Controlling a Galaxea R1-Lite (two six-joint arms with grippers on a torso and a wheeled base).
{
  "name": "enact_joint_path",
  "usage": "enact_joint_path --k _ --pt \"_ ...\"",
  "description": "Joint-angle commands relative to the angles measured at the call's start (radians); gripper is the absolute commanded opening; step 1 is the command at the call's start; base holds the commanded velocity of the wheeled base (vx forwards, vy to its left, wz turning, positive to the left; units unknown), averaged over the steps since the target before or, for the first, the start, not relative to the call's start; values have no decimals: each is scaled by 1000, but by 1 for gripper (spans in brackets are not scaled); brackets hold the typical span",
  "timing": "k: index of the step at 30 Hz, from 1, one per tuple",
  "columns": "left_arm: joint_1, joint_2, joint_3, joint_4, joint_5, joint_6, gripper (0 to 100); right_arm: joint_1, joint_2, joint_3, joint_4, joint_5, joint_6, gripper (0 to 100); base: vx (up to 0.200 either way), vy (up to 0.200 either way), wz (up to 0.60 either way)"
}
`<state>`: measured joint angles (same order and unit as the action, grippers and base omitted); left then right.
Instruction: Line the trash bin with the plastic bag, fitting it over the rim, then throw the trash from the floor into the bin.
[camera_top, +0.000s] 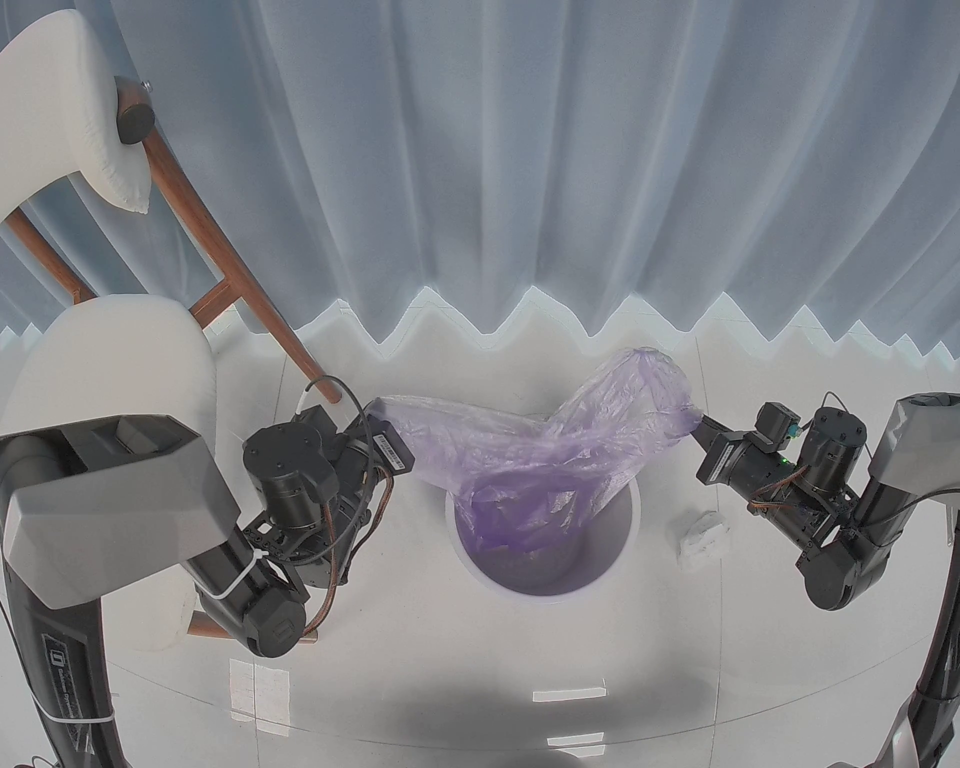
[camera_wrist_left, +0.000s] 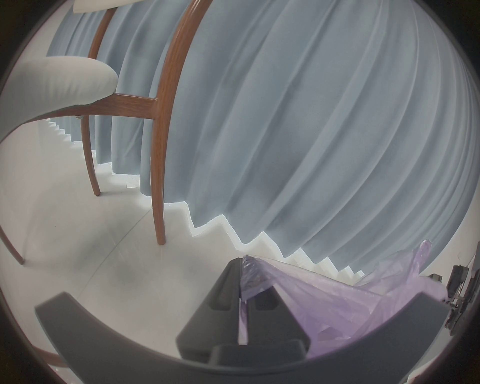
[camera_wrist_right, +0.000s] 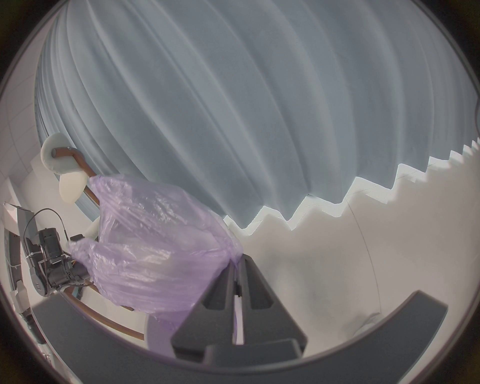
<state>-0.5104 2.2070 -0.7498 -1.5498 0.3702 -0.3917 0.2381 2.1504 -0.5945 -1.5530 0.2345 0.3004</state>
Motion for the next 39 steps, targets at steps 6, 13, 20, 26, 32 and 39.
enact_joint_path --k 6,13,20,26,32,39 --pt "-28 30 4 -1 -1 -1 0 -25 -6 -4 -18 0 43 100 0 0 0" --pt "-49 26 41 -3 -2 7 0 -25 -156 107 -9 75 97 100 0 0 0" --pt "-111 25 99 -4 -13 11 0 -25 -307 120 186 75 100 100 0 0 0" --pt "-105 -9 99 -3 -14 19 0 -51 -457 93 329 78 126 100 0 0 0" --pt "-142 2 145 -4 -14 28 0 -23 -547 -2 531 71 59 100 0 0 0" --pt "-143 13 184 -4 -25 28 0 9 -636 -113 1048 83 -20 100 0 0 0"
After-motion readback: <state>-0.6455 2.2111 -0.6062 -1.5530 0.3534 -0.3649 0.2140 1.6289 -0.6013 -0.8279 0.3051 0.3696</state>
